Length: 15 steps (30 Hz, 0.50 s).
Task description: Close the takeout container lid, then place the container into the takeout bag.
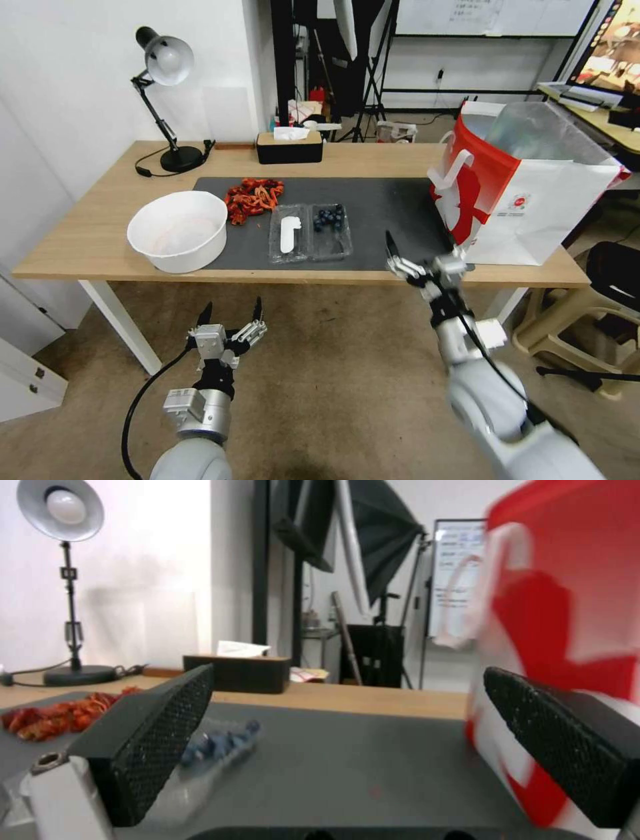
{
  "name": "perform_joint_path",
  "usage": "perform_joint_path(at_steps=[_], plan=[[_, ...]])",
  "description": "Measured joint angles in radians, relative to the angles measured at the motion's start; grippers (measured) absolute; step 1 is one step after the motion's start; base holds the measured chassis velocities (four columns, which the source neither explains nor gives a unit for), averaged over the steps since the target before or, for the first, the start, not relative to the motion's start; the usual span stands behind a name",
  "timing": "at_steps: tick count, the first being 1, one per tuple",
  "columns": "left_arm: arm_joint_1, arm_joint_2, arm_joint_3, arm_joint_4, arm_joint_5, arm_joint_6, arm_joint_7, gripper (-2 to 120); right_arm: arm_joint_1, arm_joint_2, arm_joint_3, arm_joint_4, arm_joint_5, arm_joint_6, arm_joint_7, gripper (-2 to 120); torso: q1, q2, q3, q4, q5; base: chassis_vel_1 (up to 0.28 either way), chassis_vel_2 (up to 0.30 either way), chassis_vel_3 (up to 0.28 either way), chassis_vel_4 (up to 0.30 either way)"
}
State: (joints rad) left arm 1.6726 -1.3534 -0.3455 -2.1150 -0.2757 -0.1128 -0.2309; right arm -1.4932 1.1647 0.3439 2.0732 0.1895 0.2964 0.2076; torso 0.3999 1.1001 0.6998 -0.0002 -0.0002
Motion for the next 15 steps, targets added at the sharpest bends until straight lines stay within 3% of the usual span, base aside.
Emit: perform_joint_path(at_steps=[7, 15], plan=[[0.014, 0.000, 0.000, -0.006, -0.004, -0.003, 0.005, 100, -0.173, 0.102, 0.034, -0.035, -0.082, 0.137, -0.027, 100, 0.000, 0.000, 0.000, -0.0001, 0.0003, 0.000, 0.000, 0.000, 0.000], [0.035, -0.010, -0.001, -0.018, -0.003, -0.010, 0.015, 100, -0.229, 0.144, 0.023, -0.058, -0.121, 0.172, -0.015, 100, 0.000, 0.000, 0.000, 0.0003, 0.0001, 0.000, 0.000, 0.000, 0.000]])
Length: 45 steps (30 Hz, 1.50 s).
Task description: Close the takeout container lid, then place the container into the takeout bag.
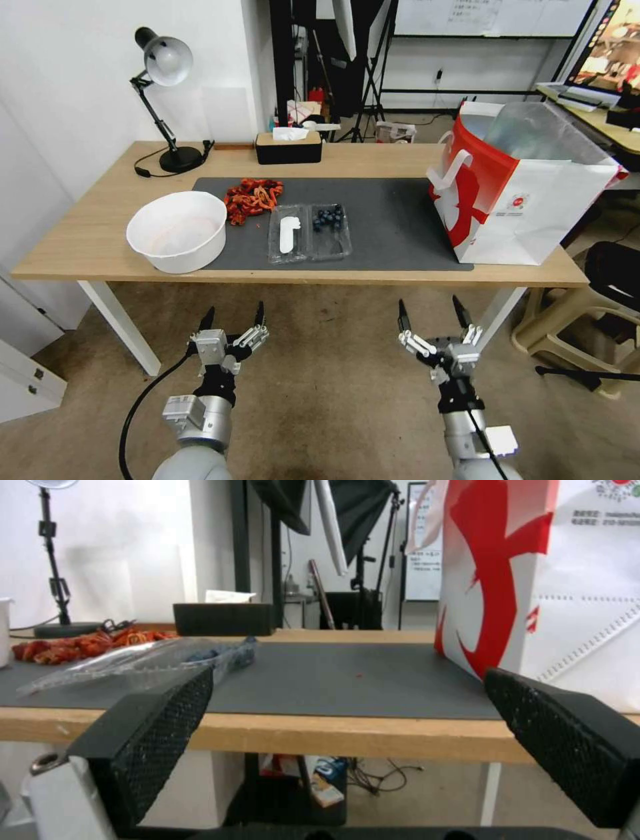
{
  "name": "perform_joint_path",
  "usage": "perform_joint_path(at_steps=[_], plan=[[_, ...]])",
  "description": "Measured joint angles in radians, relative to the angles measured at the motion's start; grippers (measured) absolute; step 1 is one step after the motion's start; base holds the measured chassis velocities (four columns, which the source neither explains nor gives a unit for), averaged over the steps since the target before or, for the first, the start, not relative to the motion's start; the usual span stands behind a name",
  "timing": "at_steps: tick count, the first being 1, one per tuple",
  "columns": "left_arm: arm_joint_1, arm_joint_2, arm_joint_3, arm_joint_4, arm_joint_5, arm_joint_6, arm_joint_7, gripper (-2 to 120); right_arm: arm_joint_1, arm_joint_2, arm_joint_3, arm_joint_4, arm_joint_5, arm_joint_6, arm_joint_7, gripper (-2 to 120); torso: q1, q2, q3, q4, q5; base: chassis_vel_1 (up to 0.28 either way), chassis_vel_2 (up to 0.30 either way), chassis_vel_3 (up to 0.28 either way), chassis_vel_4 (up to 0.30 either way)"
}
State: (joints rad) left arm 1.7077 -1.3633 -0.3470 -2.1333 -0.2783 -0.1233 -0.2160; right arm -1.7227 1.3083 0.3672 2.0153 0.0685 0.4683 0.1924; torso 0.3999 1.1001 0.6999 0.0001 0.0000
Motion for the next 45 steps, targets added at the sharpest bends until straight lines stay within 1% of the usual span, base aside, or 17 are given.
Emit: perform_joint_path(at_steps=[12, 23, 27, 29, 30, 32, 33, 36, 37, 39, 40, 42, 43, 45], plan=[[0.005, 0.001, 0.003, -0.005, -0.002, 0.000, 0.003, 100, -0.022, 0.023, -0.010, 0.003, -0.028, -0.024, 0.050, 100, 0.000, 0.000, 0.000, -0.0002, 0.0000, 0.000, 0.000, 0.000, 0.000], [0.001, -0.002, 0.006, -0.015, -0.016, 0.007, 0.000, 100, -0.009, 0.030, -0.032, -0.003, -0.037, -0.045, 0.052, 100, 0.000, 0.000, 0.000, -0.0001, 0.0001, 0.000, 0.000, 0.000, 0.000], [-0.010, -0.004, 0.014, -0.016, -0.048, 0.015, -0.001, 100, -0.008, 0.030, -0.037, -0.004, -0.044, -0.050, 0.051, 100, 0.000, 0.000, 0.000, 0.0000, 0.0001, 0.000, 0.000, 0.000, 0.000], [-0.026, -0.001, 0.024, -0.021, -0.099, 0.023, 0.001, 100, -0.006, 0.028, -0.041, -0.007, -0.050, -0.053, 0.050, 100, 0.000, 0.000, 0.000, -0.0001, 0.0000, 0.000, 0.000, 0.000, 0.000], [-0.026, -0.001, 0.024, -0.021, -0.099, 0.023, 0.001, 100, -0.006, 0.028, -0.041, -0.007, -0.050, -0.053, 0.050, 100, 0.000, 0.000, 0.000, -0.0001, 0.0000, 0.000, 0.000, 0.000, 0.000], [-0.042, 0.002, 0.034, -0.032, -0.158, 0.028, 0.000, 100, 0.003, 0.023, -0.049, -0.008, -0.052, -0.060, 0.048, 100, 0.000, 0.000, 0.000, -0.0003, 0.0000, 0.000, 0.000, 0.000, 0.000], [-0.042, 0.002, 0.034, -0.032, -0.158, 0.028, 0.000, 100, 0.003, 0.023, -0.049, -0.008, -0.052, -0.060, 0.048, 100, 0.000, 0.000, 0.000, -0.0003, 0.0000, 0.000, 0.000, 0.000, 0.000], [-0.077, 0.014, 0.051, -0.049, -0.283, 0.039, -0.009, 100, 0.016, 0.014, -0.064, -0.013, -0.055, -0.071, 0.045, 100, 0.000, 0.000, 0.000, 0.0003, 0.0003, 0.000, 0.000, 0.000, 0.000], [-0.077, 0.014, 0.051, -0.049, -0.283, 0.039, -0.009, 100, 0.016, 0.014, -0.064, -0.013, -0.055, -0.071, 0.045, 100, 0.000, 0.000, 0.000, 0.0003, 0.0003, 0.000, 0.000, 0.000, 0.000], [-0.138, 0.035, 0.069, -0.057, -0.410, 0.055, -0.036, 100, 0.016, 0.012, -0.070, -0.014, -0.062, -0.076, 0.044, 100, 0.000, 0.000, 0.000, -0.0005, 0.0000, 0.000, 0.000, 0.000, 0.000], [-0.138, 0.035, 0.069, -0.057, -0.410, 0.055, -0.036, 100, 0.016, 0.012, -0.070, -0.014, -0.062, -0.076, 0.044, 100, 0.000, 0.000, 0.000, -0.0005, 0.0000, 0.000, 0.000, 0.000, 0.000], [-0.193, 0.052, 0.085, -0.065, -0.526, 0.075, -0.075, 100, 0.016, 0.010, -0.073, -0.012, -0.069, -0.083, 0.042, 100, 0.000, 0.000, 0.000, 0.0000, 0.0001, 0.000, 0.000, 0.000, 0.000], [-0.193, 0.052, 0.085, -0.065, -0.526, 0.075, -0.075, 100, 0.016, 0.010, -0.073, -0.012, -0.069, -0.083, 0.042, 100, 0.000, 0.000, 0.000, 0.0000, 0.0001, 0.000, 0.000, 0.000, 0.000], [-0.245, 0.066, 0.105, -0.072, -0.645, 0.100, -0.106, 100, 0.010, 0.013, -0.071, -0.011, -0.075, -0.085, 0.041, 100, 0.000, 0.000, 0.000, -0.0001, 0.0001, 0.000, 0.000, 0.000, 0.000]])
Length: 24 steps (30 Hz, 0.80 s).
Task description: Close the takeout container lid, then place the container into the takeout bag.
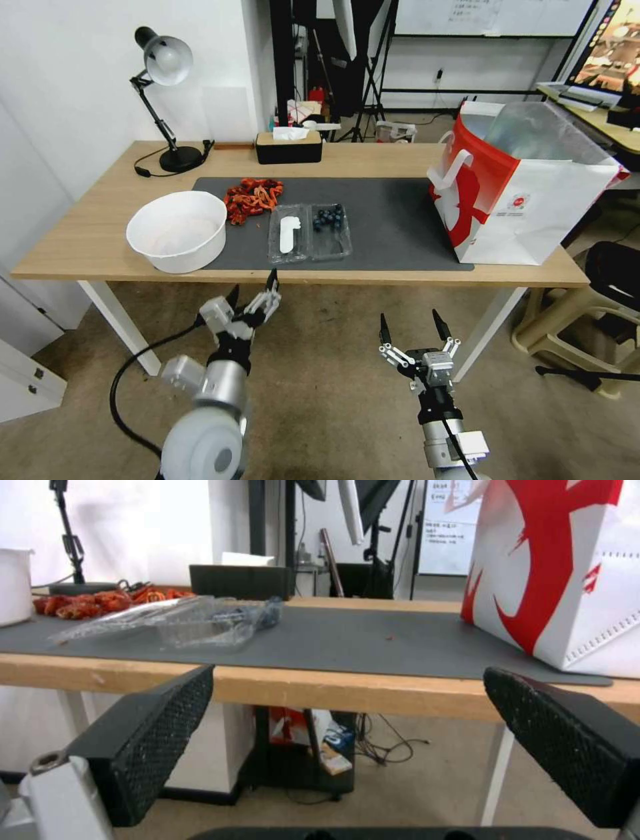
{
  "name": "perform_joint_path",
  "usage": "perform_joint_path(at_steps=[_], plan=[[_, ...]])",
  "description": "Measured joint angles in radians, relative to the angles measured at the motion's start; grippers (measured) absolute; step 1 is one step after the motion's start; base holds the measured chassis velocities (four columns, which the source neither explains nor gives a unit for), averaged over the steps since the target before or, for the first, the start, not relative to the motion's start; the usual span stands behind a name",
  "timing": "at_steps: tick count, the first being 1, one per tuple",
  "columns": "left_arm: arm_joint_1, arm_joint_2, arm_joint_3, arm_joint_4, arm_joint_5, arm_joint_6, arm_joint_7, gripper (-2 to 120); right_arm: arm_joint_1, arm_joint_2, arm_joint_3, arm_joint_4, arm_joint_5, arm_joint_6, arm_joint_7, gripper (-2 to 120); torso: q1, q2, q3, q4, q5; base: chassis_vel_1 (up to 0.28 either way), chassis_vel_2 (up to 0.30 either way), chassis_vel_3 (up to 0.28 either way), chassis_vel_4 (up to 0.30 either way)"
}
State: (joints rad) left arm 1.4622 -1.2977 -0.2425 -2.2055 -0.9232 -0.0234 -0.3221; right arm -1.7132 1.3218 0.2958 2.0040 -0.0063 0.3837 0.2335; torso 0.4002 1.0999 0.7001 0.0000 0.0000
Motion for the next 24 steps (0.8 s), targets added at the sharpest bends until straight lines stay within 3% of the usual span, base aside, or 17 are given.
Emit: perform_joint_path(at_steps=[1, 4, 5, 8, 11, 24], plan=[[0.000, 0.000, 0.000, 0.000, 0.000, 0.000, 0.000, 100, 0.000, 0.000, 0.000, 0.000, 0.000, 0.000, 0.000, 100, 0.000, 0.000, 0.000, 0.0000, 0.0000, 0.000, 0.000, 0.000, 0.000], [-0.076, 0.011, 0.040, -0.004, -0.171, 0.014, -0.045, 100, -0.007, 0.013, 0.001, -0.001, -0.013, 0.000, 0.000, 100, 0.000, 0.000, 0.000, 0.0001, -0.0001, 0.000, 0.000, 0.000, 0.000], [-0.076, 0.011, 0.040, -0.004, -0.171, 0.014, -0.045, 100, -0.007, 0.013, 0.001, -0.001, -0.013, 0.000, 0.000, 100, 0.000, 0.000, 0.000, 0.0001, -0.0001, 0.000, 0.000, 0.000, 0.000], [-0.144, 0.012, 0.074, -0.001, -0.302, 0.029, -0.080, 100, -0.013, 0.032, 0.001, -0.006, -0.030, 0.003, 0.000, 100, 0.000, 0.000, 0.000, 0.0000, 0.0000, 0.000, 0.000, 0.000, 0.000], [-0.194, 0.009, 0.101, 0.017, -0.355, 0.033, -0.112, 100, -0.021, 0.045, 0.001, -0.008, -0.042, 0.008, 0.000, 100, 0.000, 0.000, 0.000, -0.0001, 0.0000, 0.000, 0.000, 0.000, 0.000], [-0.378, -0.017, 0.200, 0.132, -0.407, 0.043, -0.242, 100, -0.042, 0.076, 0.008, -0.012, -0.073, 0.024, 0.000, 100, 0.000, 0.000, 0.000, 0.0000, 0.0000, 0.000, 0.000, 0.000, 0.000]])
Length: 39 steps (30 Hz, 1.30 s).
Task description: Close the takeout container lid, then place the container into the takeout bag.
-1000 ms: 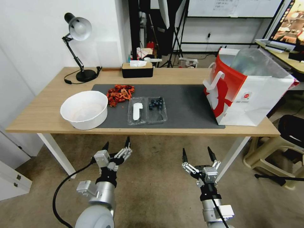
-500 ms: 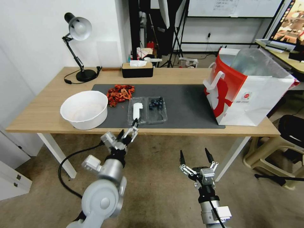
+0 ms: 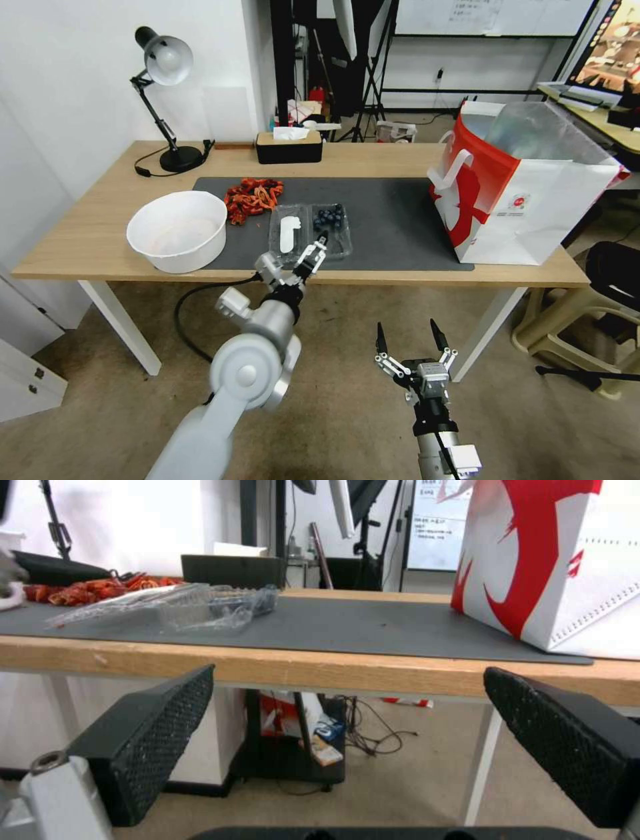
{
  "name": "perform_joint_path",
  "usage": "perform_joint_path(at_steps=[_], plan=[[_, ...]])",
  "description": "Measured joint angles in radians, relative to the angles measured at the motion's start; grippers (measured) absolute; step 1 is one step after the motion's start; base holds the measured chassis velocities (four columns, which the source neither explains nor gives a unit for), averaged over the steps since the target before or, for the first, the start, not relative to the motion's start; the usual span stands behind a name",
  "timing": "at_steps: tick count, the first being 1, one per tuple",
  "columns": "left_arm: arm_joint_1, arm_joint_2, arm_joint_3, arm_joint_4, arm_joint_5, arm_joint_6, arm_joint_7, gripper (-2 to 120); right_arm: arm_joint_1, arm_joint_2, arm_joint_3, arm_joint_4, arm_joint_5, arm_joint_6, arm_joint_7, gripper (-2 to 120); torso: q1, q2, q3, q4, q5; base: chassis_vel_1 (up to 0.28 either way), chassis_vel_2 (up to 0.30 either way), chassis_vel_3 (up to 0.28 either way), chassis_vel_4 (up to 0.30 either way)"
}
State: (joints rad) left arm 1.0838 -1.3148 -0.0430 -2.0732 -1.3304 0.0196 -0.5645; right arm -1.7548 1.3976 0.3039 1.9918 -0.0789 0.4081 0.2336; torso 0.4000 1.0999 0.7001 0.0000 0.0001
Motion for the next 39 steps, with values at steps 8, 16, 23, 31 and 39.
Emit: perform_joint_path(at_steps=[8, 16, 23, 31, 39], plan=[[-0.068, -0.004, 0.011, 0.043, -0.024, 0.021, -0.072, 100, -0.004, 0.016, 0.001, -0.004, -0.013, 0.008, 0.002, 100, 0.000, 0.000, 0.000, 0.0000, -0.0001, 0.000, 0.000, 0.000, 0.000], [-0.073, -0.007, 0.016, 0.062, -0.030, 0.042, -0.106, 100, 0.007, 0.026, 0.001, -0.017, -0.017, 0.010, 0.003, 100, 0.000, 0.000, 0.000, 0.0001, 0.0000, 0.000, 0.000, 0.000, 0.000], [-0.097, -0.009, 0.018, 0.087, -0.034, 0.050, -0.132, 100, 0.013, 0.031, 0.000, -0.024, -0.019, 0.010, 0.003, 100, 0.000, 0.000, 0.000, 0.0001, 0.0000, 0.000, 0.000, 0.000, 0.000], [-0.112, -0.013, 0.018, 0.107, -0.037, 0.061, -0.164, 100, 0.017, 0.033, 0.000, -0.030, -0.019, 0.011, 0.004, 100, 0.000, 0.000, 0.000, 0.0000, -0.0001, 0.000, 0.000, 0.000, 0.000], [-0.109, -0.014, 0.005, 0.114, -0.038, 0.061, -0.168, 100, 0.019, 0.033, -0.002, -0.035, -0.019, 0.012, 0.004, 100, 0.000, 0.000, 0.000, 0.0001, 0.0000, 0.000, 0.000, 0.000, 0.000]])
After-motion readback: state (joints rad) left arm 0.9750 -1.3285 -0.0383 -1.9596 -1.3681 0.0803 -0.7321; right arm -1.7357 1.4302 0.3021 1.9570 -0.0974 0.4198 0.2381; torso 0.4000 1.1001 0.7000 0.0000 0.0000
